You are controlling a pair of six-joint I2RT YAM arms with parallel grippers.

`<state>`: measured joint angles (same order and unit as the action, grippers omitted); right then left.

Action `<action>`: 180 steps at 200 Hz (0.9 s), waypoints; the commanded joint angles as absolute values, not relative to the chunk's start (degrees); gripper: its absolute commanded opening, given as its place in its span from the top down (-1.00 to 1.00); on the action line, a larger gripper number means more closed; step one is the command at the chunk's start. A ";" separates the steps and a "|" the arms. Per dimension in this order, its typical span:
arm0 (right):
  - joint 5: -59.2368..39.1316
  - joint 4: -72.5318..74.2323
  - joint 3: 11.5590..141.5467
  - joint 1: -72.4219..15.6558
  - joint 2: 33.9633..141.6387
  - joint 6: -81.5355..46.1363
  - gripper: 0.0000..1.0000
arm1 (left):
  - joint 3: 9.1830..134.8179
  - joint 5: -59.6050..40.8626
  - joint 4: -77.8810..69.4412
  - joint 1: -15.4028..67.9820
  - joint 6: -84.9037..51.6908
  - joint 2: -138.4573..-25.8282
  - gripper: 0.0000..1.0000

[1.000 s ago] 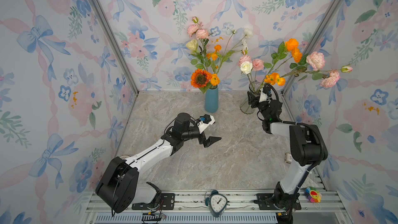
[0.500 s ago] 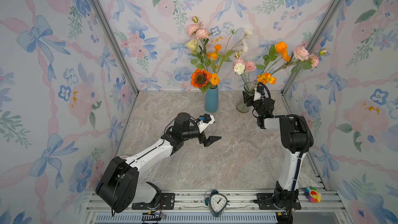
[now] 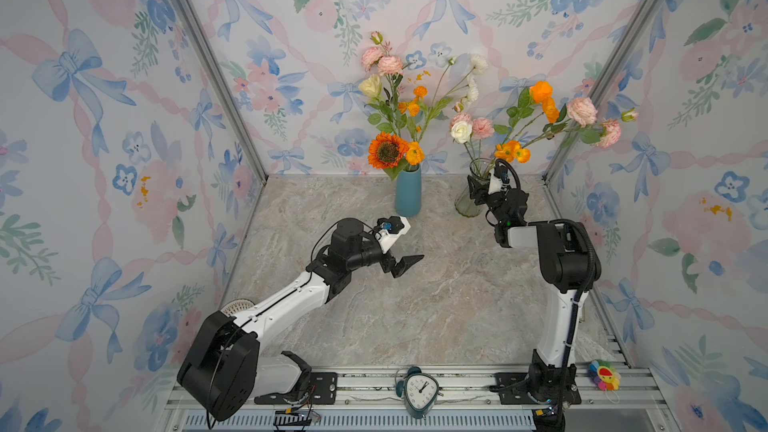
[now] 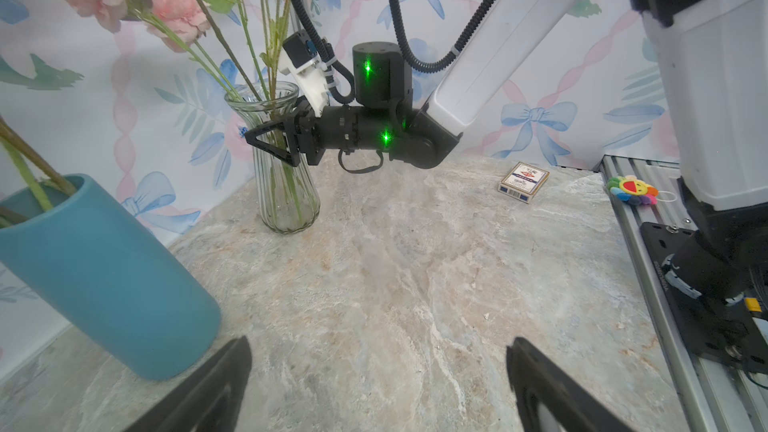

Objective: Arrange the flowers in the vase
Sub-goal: 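Set the glass vase down beside the blue vase and open the right gripper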

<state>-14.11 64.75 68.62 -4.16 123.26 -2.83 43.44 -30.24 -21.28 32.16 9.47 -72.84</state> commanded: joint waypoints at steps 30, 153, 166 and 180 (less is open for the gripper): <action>-12.55 75.51 70.67 -4.48 123.09 -3.60 -0.37 | 41.04 -26.01 -24.67 31.51 10.44 -69.97 -0.96; -9.44 77.43 60.54 -3.95 120.22 -4.79 -0.94 | 40.78 -25.83 -24.67 30.96 10.58 -68.34 -0.96; -9.25 77.60 58.66 -4.34 119.18 -4.56 -0.94 | 40.78 -25.78 -24.67 30.86 10.47 -67.84 -0.96; -8.63 77.96 55.91 -4.79 117.45 -4.44 -0.94 | 40.72 -25.60 -24.72 30.70 10.24 -67.12 -0.96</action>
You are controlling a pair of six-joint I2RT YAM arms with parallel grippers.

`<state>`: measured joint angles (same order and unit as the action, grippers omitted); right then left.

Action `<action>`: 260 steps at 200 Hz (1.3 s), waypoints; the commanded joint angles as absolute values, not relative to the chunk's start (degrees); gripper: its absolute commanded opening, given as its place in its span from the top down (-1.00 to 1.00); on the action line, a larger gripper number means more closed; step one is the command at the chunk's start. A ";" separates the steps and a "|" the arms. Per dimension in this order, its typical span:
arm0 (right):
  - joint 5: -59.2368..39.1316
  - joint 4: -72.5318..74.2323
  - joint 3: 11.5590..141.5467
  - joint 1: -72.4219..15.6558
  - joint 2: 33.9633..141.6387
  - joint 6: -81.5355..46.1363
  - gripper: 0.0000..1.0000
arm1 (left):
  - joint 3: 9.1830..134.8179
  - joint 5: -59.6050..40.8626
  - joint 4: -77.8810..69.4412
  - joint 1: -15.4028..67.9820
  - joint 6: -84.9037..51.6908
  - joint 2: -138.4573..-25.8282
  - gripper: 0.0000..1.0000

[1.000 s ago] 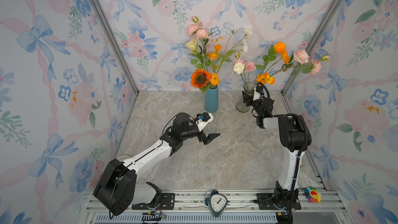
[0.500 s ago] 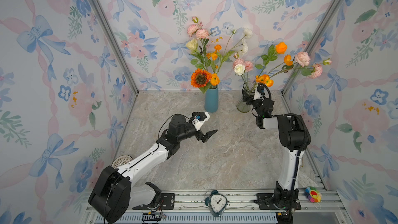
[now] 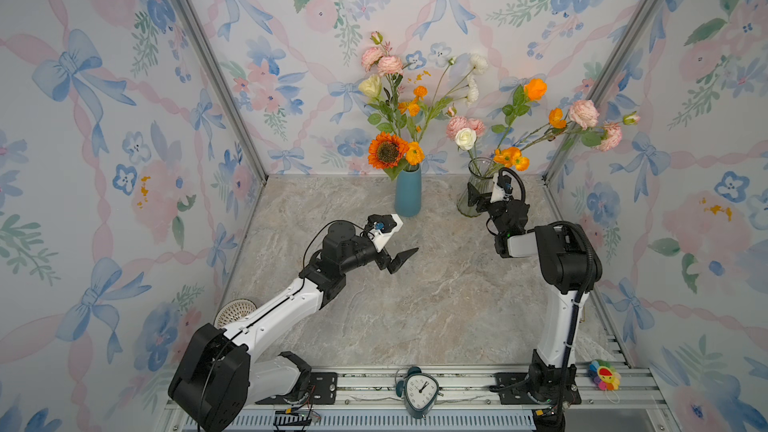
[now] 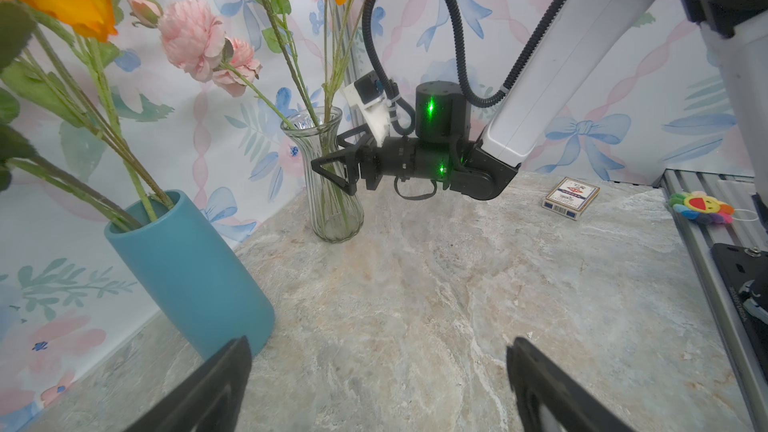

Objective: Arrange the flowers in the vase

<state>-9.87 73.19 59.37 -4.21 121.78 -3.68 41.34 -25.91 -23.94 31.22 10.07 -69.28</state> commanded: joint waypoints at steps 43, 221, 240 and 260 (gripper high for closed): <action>-7.05 79.72 42.58 -7.41 108.69 -4.67 -0.94 | 40.26 -22.27 -25.80 29.68 8.46 -64.29 -0.96; 1.73 -5.01 22.71 -0.94 42.03 -12.49 -0.94 | 13.35 33.78 -36.38 15.10 -7.46 -46.98 -0.96; 3.68 -1.62 23.08 -1.10 45.86 -11.36 -0.94 | 9.83 33.99 -45.19 14.54 -5.97 -52.12 -0.96; 6.01 5.93 21.80 -1.61 48.99 -7.97 -0.94 | 6.16 30.87 -56.78 13.92 -4.40 -58.73 -0.96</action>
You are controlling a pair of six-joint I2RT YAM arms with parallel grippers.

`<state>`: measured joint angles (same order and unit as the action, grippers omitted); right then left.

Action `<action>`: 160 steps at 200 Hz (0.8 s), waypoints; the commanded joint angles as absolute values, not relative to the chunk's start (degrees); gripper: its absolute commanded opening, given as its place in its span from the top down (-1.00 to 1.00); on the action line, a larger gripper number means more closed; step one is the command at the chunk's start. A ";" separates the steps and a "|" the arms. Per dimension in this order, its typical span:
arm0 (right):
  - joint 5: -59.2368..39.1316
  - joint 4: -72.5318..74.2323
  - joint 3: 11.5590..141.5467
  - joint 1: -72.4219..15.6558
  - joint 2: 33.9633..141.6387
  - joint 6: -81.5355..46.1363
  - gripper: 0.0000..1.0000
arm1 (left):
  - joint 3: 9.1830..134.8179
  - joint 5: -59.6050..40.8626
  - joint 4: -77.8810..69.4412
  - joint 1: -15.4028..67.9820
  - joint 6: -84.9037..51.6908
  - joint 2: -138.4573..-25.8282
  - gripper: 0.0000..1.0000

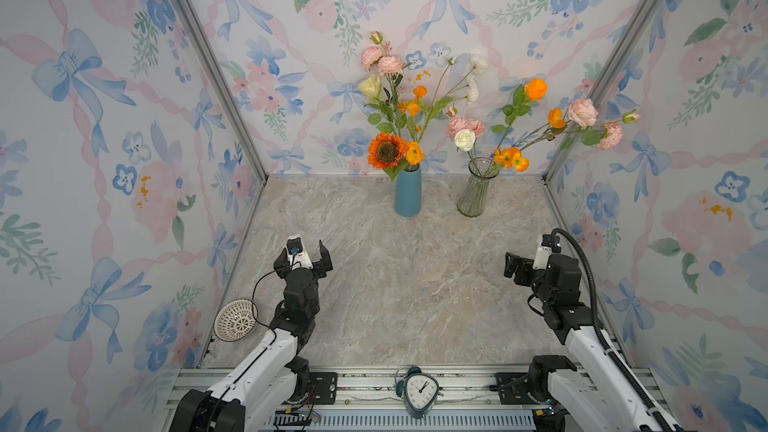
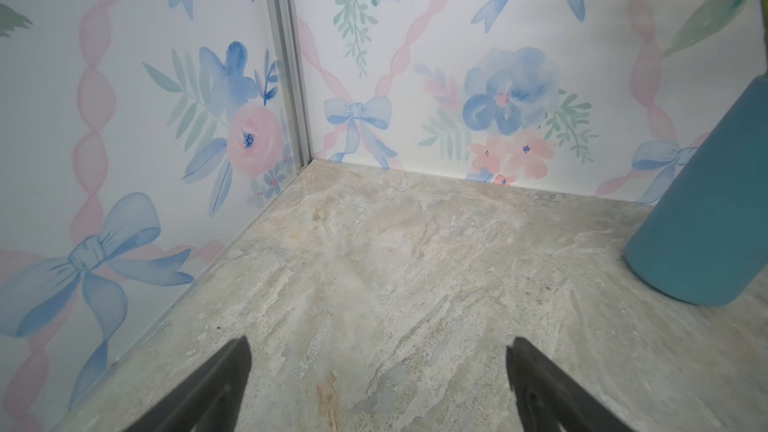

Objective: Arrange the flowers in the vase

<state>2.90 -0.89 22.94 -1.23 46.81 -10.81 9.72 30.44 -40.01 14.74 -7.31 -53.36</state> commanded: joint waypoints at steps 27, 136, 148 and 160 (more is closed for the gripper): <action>6.77 19.31 18.35 -1.72 53.27 -4.56 -0.94 | 2.37 24.21 -72.65 10.83 -4.31 -68.42 -0.96; 3.86 61.90 14.75 -6.59 83.55 5.50 -0.94 | 9.44 20.07 -79.80 8.13 -4.15 -88.50 -0.96; 3.61 60.86 16.49 -5.29 86.09 4.17 -0.94 | 10.44 20.16 -77.37 8.05 -4.17 -88.52 -0.96; 2.45 58.98 19.56 -3.72 89.40 2.27 -0.94 | 10.43 20.17 -77.88 8.09 -4.17 -88.78 -0.96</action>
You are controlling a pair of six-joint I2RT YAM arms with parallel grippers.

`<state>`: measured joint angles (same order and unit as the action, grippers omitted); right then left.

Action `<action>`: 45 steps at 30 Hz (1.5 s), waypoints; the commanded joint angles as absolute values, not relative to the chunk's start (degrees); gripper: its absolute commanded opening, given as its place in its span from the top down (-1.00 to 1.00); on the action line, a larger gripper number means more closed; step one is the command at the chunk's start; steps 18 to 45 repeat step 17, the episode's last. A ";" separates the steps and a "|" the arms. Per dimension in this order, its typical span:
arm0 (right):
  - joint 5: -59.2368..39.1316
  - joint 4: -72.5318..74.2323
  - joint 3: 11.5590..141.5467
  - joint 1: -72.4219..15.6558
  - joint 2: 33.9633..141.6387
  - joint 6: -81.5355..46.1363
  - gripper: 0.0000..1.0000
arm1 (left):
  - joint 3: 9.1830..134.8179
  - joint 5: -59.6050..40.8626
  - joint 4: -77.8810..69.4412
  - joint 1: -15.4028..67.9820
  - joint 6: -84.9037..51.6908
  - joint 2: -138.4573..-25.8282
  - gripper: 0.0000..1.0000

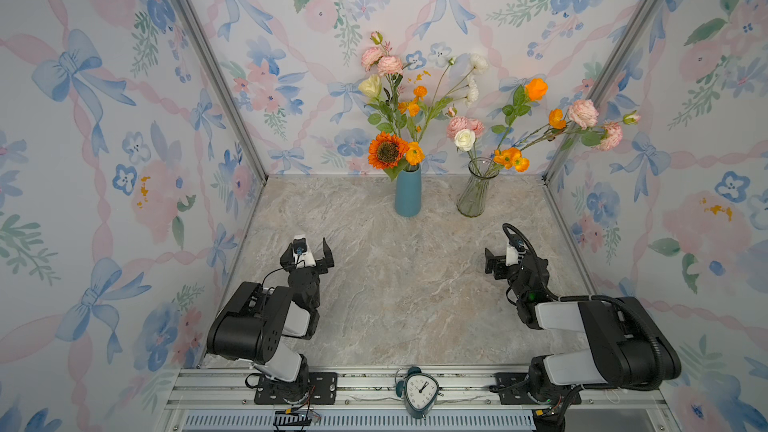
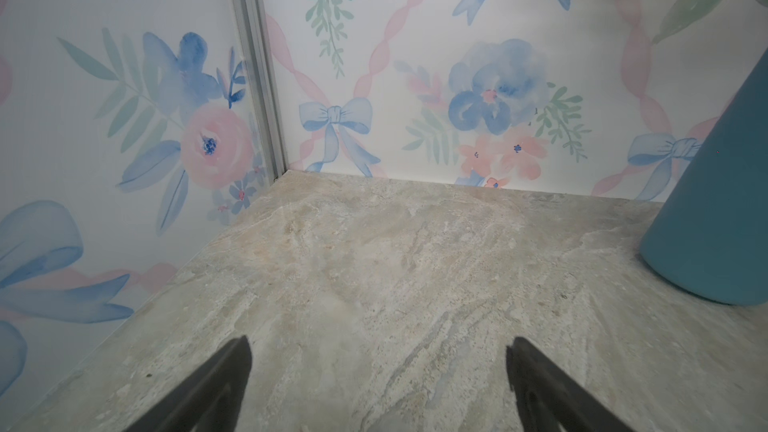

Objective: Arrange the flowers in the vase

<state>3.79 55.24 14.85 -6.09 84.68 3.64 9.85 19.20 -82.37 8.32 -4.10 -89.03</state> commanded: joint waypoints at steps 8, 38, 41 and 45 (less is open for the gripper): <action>2.01 50.70 22.59 -1.84 88.23 0.26 -0.94 | 10.35 20.18 -78.24 8.16 -3.98 -88.78 -0.96; 2.16 52.03 22.26 -1.85 88.64 0.13 -0.94 | 10.32 20.52 -78.32 8.53 -3.47 -88.84 -0.96; 2.16 52.03 22.26 -1.85 88.64 0.13 -0.94 | 10.32 20.52 -78.32 8.53 -3.47 -88.84 -0.96; 2.16 52.03 22.26 -1.85 88.64 0.13 -0.94 | 10.32 20.52 -78.32 8.53 -3.47 -88.84 -0.96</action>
